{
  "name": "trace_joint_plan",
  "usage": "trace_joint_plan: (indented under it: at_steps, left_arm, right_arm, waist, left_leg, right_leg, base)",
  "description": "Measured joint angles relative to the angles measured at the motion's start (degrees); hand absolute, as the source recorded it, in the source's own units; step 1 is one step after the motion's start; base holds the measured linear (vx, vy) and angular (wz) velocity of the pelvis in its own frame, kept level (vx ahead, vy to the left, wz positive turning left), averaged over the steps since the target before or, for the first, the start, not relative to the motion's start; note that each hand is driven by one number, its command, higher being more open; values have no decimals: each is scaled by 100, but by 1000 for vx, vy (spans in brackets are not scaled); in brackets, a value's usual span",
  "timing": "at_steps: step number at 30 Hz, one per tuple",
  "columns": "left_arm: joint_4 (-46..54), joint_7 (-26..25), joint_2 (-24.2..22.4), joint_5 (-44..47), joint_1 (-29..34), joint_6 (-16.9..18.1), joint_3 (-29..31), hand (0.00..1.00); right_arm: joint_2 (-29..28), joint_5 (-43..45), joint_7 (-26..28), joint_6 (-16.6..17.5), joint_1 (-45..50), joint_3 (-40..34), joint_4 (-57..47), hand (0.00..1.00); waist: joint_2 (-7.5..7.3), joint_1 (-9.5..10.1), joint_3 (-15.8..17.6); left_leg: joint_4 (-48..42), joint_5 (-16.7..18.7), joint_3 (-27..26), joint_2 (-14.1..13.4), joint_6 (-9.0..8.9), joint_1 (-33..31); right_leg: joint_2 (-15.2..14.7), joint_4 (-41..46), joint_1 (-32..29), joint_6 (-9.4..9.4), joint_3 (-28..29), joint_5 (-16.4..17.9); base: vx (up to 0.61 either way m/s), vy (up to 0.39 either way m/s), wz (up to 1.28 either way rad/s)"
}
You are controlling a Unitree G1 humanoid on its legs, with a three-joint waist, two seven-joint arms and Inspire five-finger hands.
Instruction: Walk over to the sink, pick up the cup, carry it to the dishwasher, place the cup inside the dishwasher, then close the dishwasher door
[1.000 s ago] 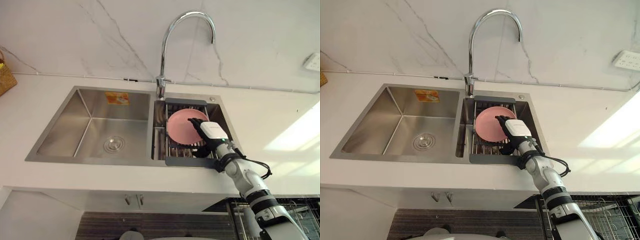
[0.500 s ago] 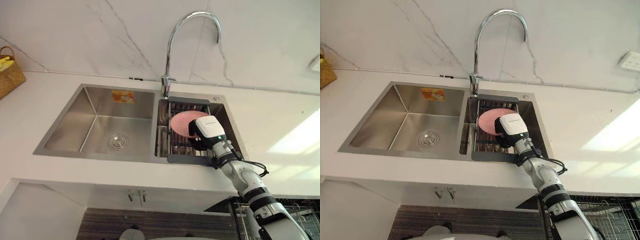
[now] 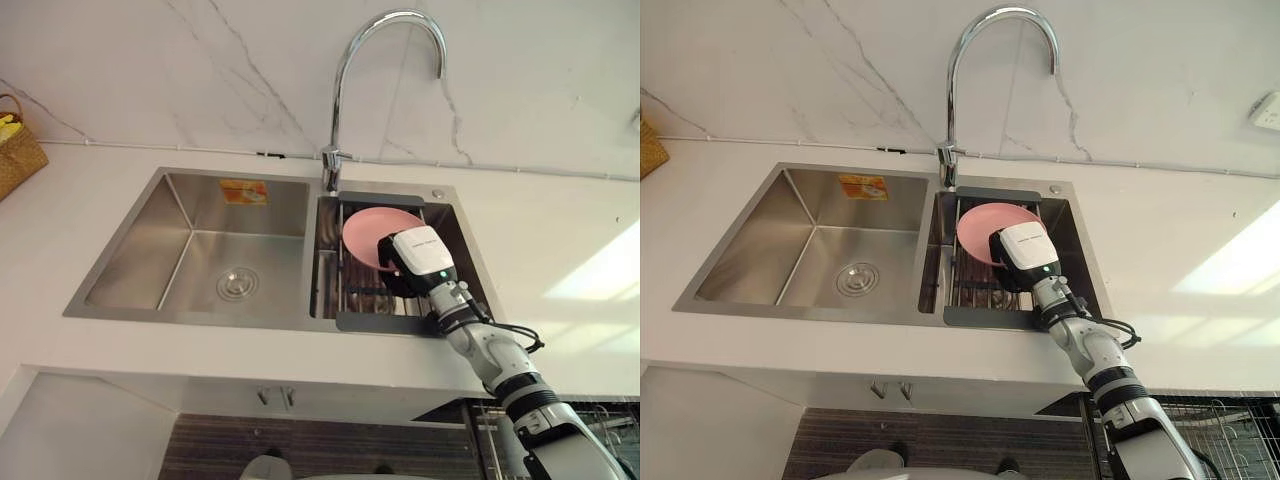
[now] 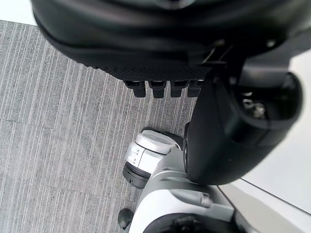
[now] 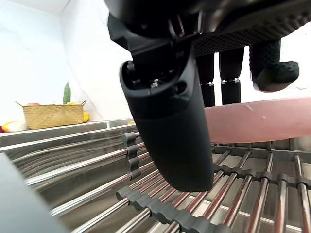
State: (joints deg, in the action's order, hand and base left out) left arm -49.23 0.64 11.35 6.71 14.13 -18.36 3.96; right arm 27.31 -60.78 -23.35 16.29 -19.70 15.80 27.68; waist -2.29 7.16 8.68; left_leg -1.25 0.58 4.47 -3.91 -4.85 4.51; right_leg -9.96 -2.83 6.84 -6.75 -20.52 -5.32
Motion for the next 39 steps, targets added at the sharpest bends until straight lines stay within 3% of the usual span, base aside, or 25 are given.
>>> trace_joint_plan:
  at_steps: [6, 14, 23, 30, 39]
  left_arm:
    - [-3, 0, -67, 3, 75, 30, -1, 100]
    - [-14, 0, -97, 1, 115, 85, 1, 100]
    - [-101, -3, -92, -1, 204, 184, 0, 100]
    - [-262, -10, -88, -17, 231, 212, -2, 100]
    - [-327, -11, 21, -114, 179, -2, -158, 100]
  right_arm:
    - [492, -9, -413, 179, 3, -40, -343, 0]
    - [646, -7, -789, 533, 261, -667, -1225, 0]
    - [813, 94, -873, 747, 999, -1583, -2246, 0]
    - [824, 548, -851, 632, 1913, -2715, -2612, 0]
    - [607, 1338, -865, 100, 3068, -4285, -2635, 0]
  waist:
    - [65, -35, 40]
    - [85, -93, 43]
    - [88, -339, 35]
    - [97, -548, -47]
    - [33, -1116, -83]
  left_leg:
    - [-34, 15, -25, -6, 3, -5]
    - [-117, 102, -190, -25, 8, 6]
    - [-258, 262, -545, -67, 18, 64]
    - [-368, 416, -979, -133, 9, 103]
    - [-1251, 1042, -1633, -230, 80, -196]
  right_leg:
    - [7, 0, -7, 0, 36, 1]
    - [12, 55, -81, 1, 198, -1]
    - [36, 149, -228, 2, 562, -1]
    - [103, 255, -462, 7, 998, -3]
    - [152, 618, -966, 0, 1690, 88]
  base:
    - [-23, 6, -2]
    - [-6, 9, -9]
    - [-15, 16, -21]
    - [-9, 9, -33]
    - [-19, 44, -41]
